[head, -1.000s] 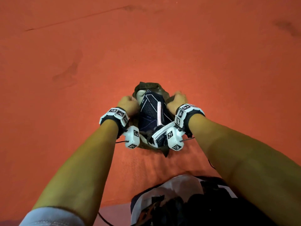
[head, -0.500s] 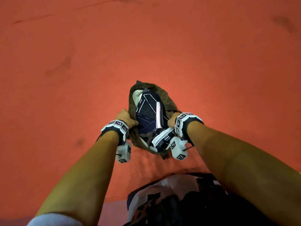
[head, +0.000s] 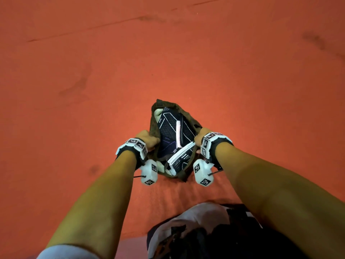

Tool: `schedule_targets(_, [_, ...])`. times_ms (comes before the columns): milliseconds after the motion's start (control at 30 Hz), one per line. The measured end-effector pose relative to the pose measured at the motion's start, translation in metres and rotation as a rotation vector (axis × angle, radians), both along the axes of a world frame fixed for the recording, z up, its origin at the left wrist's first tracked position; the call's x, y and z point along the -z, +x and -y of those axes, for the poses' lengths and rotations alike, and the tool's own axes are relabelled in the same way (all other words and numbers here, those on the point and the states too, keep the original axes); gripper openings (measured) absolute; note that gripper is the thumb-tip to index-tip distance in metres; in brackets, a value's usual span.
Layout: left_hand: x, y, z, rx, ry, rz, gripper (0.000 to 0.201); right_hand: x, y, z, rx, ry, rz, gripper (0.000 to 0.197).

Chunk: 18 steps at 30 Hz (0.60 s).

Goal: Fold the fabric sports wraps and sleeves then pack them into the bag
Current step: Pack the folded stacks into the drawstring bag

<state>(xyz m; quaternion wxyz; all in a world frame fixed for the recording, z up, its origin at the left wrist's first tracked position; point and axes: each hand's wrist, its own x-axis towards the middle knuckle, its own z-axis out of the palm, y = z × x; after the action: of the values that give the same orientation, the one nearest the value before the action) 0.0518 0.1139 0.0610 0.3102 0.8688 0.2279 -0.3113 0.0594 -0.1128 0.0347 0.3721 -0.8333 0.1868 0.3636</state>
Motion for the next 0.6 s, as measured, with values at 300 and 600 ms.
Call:
schedule_targets(300, [-0.056,0.032,0.023,-0.057,-0.251,0.129,0.018,-0.065,0.014,-0.039,0.09,0.266,0.083,0.03])
schedule_targets(600, [-0.023,0.009,0.015,0.027,-0.117,0.081,0.022,-0.005,0.009,-0.022,0.008,0.108,-0.042,0.024])
